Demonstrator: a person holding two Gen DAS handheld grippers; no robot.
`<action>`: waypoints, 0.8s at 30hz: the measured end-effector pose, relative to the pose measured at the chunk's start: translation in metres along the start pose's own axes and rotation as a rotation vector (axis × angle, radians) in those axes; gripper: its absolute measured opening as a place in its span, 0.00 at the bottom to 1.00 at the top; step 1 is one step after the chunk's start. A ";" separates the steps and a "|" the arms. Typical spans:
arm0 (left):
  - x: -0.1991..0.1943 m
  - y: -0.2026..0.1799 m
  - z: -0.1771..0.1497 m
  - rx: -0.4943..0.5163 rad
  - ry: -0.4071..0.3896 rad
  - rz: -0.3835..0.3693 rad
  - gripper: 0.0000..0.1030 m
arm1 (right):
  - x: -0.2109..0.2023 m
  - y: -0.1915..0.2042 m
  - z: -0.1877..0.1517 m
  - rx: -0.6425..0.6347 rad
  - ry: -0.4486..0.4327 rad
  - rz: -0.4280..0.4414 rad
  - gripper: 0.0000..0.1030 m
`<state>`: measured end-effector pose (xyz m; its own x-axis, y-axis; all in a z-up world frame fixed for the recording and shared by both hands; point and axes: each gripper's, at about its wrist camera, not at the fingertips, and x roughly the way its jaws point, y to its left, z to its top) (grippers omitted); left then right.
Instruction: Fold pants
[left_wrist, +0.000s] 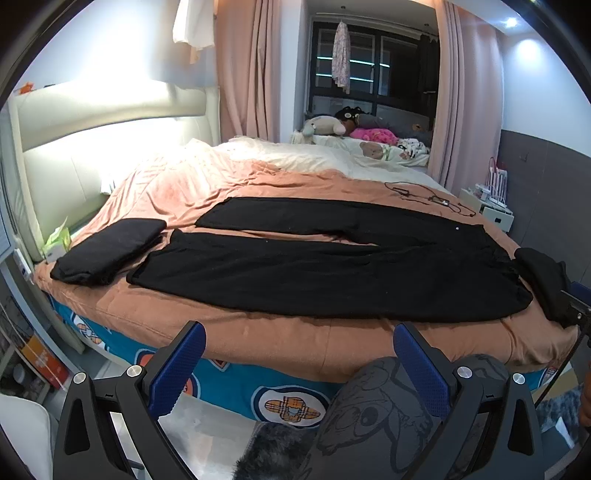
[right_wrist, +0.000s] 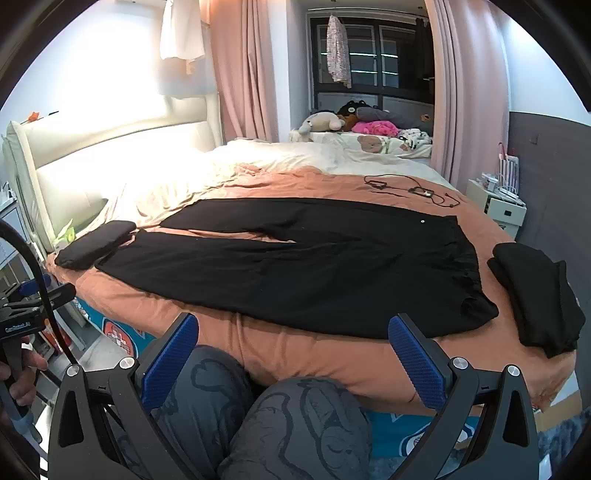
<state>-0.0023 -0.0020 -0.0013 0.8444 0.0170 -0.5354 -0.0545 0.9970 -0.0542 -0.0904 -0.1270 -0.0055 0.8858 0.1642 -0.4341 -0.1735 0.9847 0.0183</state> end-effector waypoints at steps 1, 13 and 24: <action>0.000 0.000 0.000 0.001 -0.001 0.001 1.00 | 0.001 0.000 -0.001 0.001 0.002 -0.002 1.00; -0.004 0.006 0.000 -0.010 -0.006 -0.028 0.98 | -0.001 0.000 0.003 0.001 0.012 0.012 1.00; -0.006 0.010 0.001 -0.025 -0.028 0.013 0.98 | -0.001 -0.002 0.001 0.001 0.011 0.014 1.00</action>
<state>-0.0074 0.0079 0.0017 0.8583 0.0324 -0.5122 -0.0783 0.9946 -0.0683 -0.0903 -0.1295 -0.0041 0.8786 0.1769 -0.4435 -0.1849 0.9824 0.0255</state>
